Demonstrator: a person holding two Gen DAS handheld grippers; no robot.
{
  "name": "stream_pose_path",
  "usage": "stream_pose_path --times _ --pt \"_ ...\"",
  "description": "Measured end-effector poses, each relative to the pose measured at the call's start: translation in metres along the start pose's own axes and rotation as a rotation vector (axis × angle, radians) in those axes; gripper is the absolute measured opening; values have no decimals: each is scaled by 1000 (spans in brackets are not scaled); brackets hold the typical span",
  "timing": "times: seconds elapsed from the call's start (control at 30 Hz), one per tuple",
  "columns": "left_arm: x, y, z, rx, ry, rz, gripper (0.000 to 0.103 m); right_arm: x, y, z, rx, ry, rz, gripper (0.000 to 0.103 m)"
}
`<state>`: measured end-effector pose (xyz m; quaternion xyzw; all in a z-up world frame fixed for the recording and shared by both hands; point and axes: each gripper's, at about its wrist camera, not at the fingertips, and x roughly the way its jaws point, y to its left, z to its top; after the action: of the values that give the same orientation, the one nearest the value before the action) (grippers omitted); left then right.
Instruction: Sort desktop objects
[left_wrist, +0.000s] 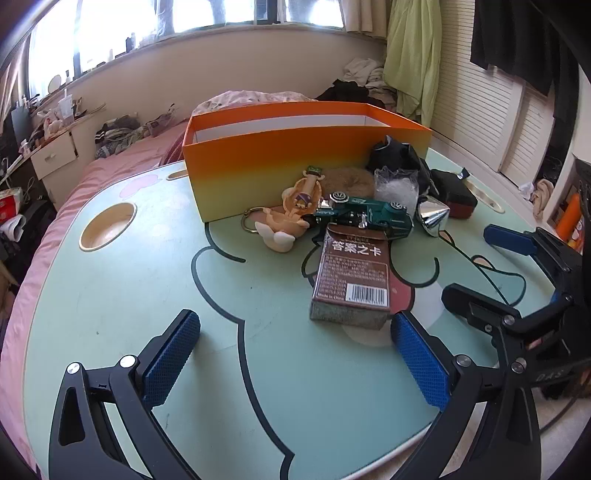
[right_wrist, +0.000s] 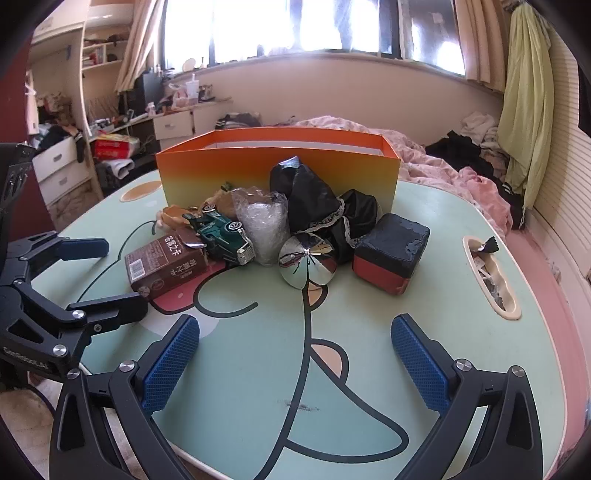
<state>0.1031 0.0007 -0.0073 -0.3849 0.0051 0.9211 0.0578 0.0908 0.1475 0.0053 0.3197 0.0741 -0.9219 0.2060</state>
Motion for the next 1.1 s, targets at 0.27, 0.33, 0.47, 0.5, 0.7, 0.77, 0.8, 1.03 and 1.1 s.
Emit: stream_pose_path --times 0.27,0.33,0.47,0.5,0.7,0.77,0.8,1.03,1.1 --pt "-9 1 -3 19 12 -28 102 -5 1 -7 -10 -35 16 103" --pt "-16 0 -3 24 -21 -43 101 -6 1 -8 -8 -44 17 103" --pt "-32 -14 1 117 -107 -4 98 -15 -3 -8 9 -90 72 94" --pt "-36 -19 3 146 -129 5 98 -20 -6 -7 19 -107 81 87" --pt "-18 -27 21 228 -110 14 77 -37 -33 13 22 -109 -25 86" --pt "-11 -25 26 228 -99 5 71 -34 -40 20 9 -64 -59 86" --pt "-6 -23 28 224 -79 3 71 -31 -44 23 3 -42 -66 86" --pt "15 -25 32 220 16 -109 71 -1 -61 53 32 57 10 86" --pt "18 -25 35 220 -8 -69 55 8 -74 60 100 70 49 86"
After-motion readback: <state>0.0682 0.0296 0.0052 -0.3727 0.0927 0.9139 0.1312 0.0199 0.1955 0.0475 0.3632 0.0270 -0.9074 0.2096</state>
